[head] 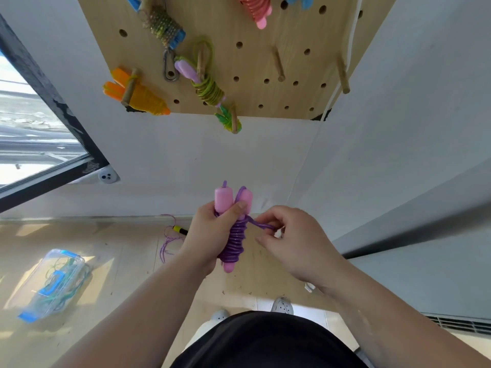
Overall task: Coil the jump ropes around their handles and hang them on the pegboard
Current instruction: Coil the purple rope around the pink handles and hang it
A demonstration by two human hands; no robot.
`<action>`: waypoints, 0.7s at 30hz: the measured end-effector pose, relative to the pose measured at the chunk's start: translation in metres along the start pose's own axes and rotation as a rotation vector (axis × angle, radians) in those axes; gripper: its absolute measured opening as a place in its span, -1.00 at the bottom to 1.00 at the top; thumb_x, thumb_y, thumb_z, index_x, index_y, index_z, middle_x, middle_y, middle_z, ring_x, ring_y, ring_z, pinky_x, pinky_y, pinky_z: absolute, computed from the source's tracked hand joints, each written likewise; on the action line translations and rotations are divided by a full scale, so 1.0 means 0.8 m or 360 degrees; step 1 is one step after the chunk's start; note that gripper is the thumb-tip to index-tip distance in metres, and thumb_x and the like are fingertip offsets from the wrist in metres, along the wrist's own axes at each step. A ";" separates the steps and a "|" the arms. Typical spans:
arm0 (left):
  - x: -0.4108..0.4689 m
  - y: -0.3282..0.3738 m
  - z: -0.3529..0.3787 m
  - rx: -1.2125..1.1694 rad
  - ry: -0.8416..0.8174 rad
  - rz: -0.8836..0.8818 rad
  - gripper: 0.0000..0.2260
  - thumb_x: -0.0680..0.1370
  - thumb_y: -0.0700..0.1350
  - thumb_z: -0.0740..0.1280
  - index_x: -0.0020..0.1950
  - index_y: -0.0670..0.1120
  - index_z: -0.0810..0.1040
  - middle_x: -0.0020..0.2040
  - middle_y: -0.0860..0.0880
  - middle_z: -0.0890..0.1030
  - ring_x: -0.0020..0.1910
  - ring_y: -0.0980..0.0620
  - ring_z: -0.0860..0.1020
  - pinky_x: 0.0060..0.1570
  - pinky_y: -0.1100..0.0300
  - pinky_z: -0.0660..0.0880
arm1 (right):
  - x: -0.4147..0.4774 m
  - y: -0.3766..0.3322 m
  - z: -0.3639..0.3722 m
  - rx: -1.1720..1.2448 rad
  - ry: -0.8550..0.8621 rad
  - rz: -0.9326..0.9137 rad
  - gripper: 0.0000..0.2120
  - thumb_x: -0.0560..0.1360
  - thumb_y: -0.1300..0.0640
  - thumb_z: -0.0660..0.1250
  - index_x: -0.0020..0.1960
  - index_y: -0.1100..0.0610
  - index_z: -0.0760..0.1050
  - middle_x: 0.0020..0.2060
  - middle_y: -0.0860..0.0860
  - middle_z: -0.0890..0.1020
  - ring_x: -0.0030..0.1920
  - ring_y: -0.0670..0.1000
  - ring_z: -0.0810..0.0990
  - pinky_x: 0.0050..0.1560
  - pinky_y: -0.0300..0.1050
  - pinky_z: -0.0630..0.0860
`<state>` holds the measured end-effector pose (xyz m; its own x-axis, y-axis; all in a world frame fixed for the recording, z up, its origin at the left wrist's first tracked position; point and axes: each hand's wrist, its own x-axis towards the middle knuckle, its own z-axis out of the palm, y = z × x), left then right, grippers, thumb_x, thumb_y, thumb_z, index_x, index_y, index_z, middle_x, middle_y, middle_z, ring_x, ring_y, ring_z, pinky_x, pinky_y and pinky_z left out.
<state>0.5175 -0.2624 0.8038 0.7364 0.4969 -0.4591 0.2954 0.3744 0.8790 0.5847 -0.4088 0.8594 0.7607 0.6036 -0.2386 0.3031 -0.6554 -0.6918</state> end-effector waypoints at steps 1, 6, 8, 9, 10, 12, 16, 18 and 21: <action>-0.002 -0.001 0.001 0.0033 -0.0041 -0.0057 -0.71 0.59 -0.01 0.42 0.02 -0.26 0.58 -0.27 -0.09 0.53 -0.38 -0.03 0.52 -0.37 0.09 0.50 | 0.003 0.002 -0.002 -0.0220 0.0061 -0.0208 -0.88 0.51 0.16 0.42 -0.01 -0.04 0.63 -0.21 -0.18 0.60 -0.13 -0.23 0.48 -0.14 -0.43 0.33; -0.014 -0.005 0.001 0.0080 -0.0302 -0.0137 -0.80 0.63 -0.08 0.36 0.14 -0.19 0.54 -0.15 -0.19 0.62 -0.27 -0.03 0.59 -0.27 0.06 0.57 | 0.017 -0.008 -0.015 -0.0277 -0.0106 -0.0783 -0.86 0.51 0.24 0.39 -0.09 0.01 0.63 -0.21 -0.19 0.51 -0.15 -0.12 0.52 -0.12 -0.31 0.40; -0.018 -0.001 -0.005 0.0165 -0.0476 -0.0071 -0.84 0.64 -0.12 0.33 0.16 -0.16 0.57 -0.04 -0.30 0.66 -0.18 -0.09 0.62 -0.17 0.01 0.60 | 0.022 -0.012 -0.023 -0.0114 -0.0136 -0.0774 -0.83 0.49 0.25 0.44 -0.10 -0.03 0.62 -0.21 -0.16 0.54 -0.15 -0.11 0.55 -0.14 -0.33 0.41; -0.021 0.003 -0.009 0.0202 -0.0531 -0.0038 -0.82 0.61 -0.09 0.34 0.15 -0.14 0.58 -0.02 -0.32 0.65 -0.16 -0.12 0.62 -0.12 -0.04 0.59 | 0.023 -0.012 -0.027 -0.0026 -0.0123 -0.0736 -0.81 0.48 0.23 0.48 -0.09 -0.06 0.61 -0.23 -0.16 0.55 -0.17 -0.11 0.55 -0.16 -0.35 0.40; -0.023 0.007 -0.013 0.0245 -0.0561 -0.0010 -0.78 0.55 -0.05 0.34 0.12 -0.14 0.59 -0.03 -0.33 0.64 -0.16 -0.14 0.61 -0.10 -0.08 0.57 | 0.024 -0.012 -0.030 0.0061 -0.0109 -0.0679 -0.81 0.46 0.21 0.52 -0.08 -0.06 0.61 -0.26 -0.17 0.56 -0.21 -0.11 0.54 -0.18 -0.36 0.40; -0.030 0.014 -0.019 0.0251 -0.0600 0.0029 -0.71 0.47 -0.02 0.30 0.07 -0.19 0.56 -0.12 -0.28 0.60 -0.18 -0.17 0.58 -0.14 -0.11 0.55 | 0.025 -0.013 -0.033 0.0192 -0.0090 -0.0563 -0.82 0.41 0.16 0.58 -0.08 -0.03 0.63 -0.30 -0.13 0.59 -0.28 -0.12 0.53 -0.23 -0.36 0.41; -0.039 0.019 -0.020 0.0229 -0.0736 0.0212 -0.66 0.39 -0.02 0.40 0.03 -0.23 0.53 -0.17 -0.16 0.57 -0.22 -0.10 0.56 -0.22 -0.02 0.55 | 0.027 -0.016 -0.038 0.0302 -0.0076 -0.0494 -0.82 0.30 0.14 0.65 -0.20 0.04 0.67 -0.37 -0.03 0.63 -0.38 -0.15 0.49 -0.31 -0.37 0.38; -0.041 0.018 -0.019 0.0344 -0.0715 0.0356 -0.71 0.44 -0.01 0.50 0.06 -0.13 0.58 -0.15 -0.13 0.63 -0.20 -0.03 0.62 -0.18 0.01 0.62 | 0.026 -0.015 -0.037 0.0350 -0.0038 -0.0500 -0.81 0.27 0.09 0.66 -0.23 0.06 0.67 -0.37 0.02 0.60 -0.36 -0.13 0.48 -0.32 -0.33 0.39; -0.044 0.017 -0.016 0.0351 -0.0592 0.0382 -0.71 0.42 0.11 0.50 -0.02 -0.05 0.60 -0.20 -0.12 0.64 -0.25 0.00 0.63 -0.21 0.04 0.62 | 0.024 -0.008 -0.031 0.0363 0.0124 -0.0419 -0.74 0.23 -0.06 0.64 -0.23 0.04 0.66 -0.36 -0.06 0.60 -0.36 -0.14 0.48 -0.33 -0.30 0.41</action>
<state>0.4876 -0.2649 0.8305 0.9549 0.2209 -0.1984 0.1830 0.0887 0.9791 0.6119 -0.4040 0.8765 0.7176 0.6963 0.0147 0.3653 -0.3584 -0.8591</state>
